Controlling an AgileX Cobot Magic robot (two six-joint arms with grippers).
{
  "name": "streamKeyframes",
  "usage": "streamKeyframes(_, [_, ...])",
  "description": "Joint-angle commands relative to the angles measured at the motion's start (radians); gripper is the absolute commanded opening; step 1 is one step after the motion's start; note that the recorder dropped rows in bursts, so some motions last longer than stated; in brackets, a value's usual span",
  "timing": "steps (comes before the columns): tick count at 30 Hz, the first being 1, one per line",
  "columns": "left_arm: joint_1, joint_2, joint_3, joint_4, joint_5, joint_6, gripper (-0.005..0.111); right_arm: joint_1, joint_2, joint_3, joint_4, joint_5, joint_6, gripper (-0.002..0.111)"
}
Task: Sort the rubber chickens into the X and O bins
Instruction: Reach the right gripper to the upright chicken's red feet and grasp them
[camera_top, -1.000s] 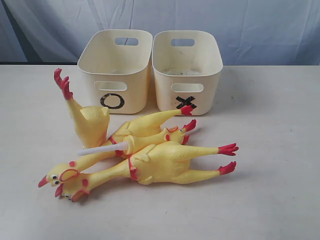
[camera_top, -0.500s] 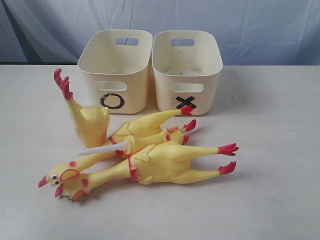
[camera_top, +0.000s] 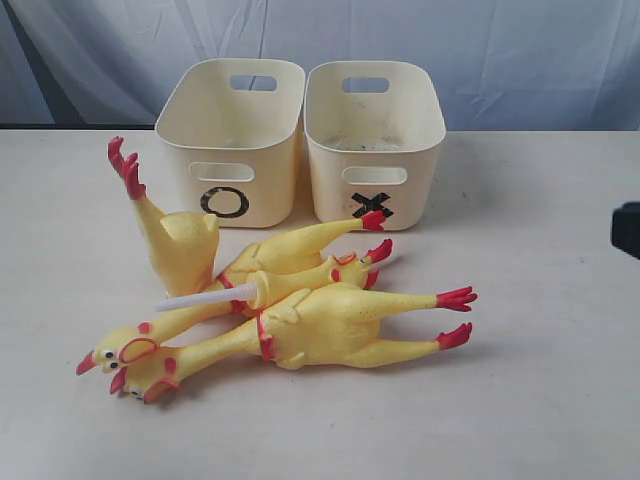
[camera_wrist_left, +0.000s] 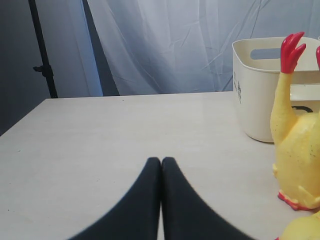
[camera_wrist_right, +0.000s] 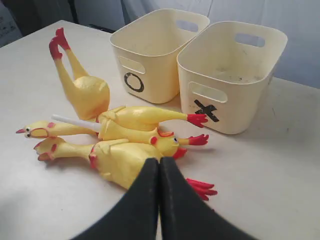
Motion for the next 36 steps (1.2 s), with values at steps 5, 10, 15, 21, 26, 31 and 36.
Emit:
streamKeyframes(5, [-0.005,-0.005,0.005,0.003,-0.006,-0.003,0.0,-0.004,0.278,-0.104,0.335,-0.016,-0.389,-0.001])
streamKeyframes(10, [-0.005,-0.005,0.005,0.003,-0.006,-0.003,0.0,0.086,0.455,-0.106,0.577,0.004,-0.776,-0.001])
streamKeyframes(15, [-0.005,-0.005,0.005,0.003,-0.006,-0.003,0.0,0.272,0.672,-0.189,0.635,-0.134,-0.879,-0.001])
streamKeyframes(21, [-0.005,-0.005,0.005,0.003,-0.006,-0.003,0.0,0.435,0.93,-0.375,0.635,-0.203,-0.879,-0.001])
streamKeyframes(26, [-0.005,-0.005,0.005,0.003,-0.006,-0.003,0.0,0.53,1.045,-0.445,0.635,-0.312,-0.879,0.002])
streamKeyframes(31, [-0.005,-0.005,0.005,0.003,-0.006,-0.003,0.0,0.597,1.137,-0.494,0.631,-0.464,-0.879,0.037])
streamKeyframes(36, [-0.005,-0.005,0.005,0.003,-0.006,-0.003,0.0,0.616,1.218,-0.55,0.727,-0.531,-0.879,0.063])
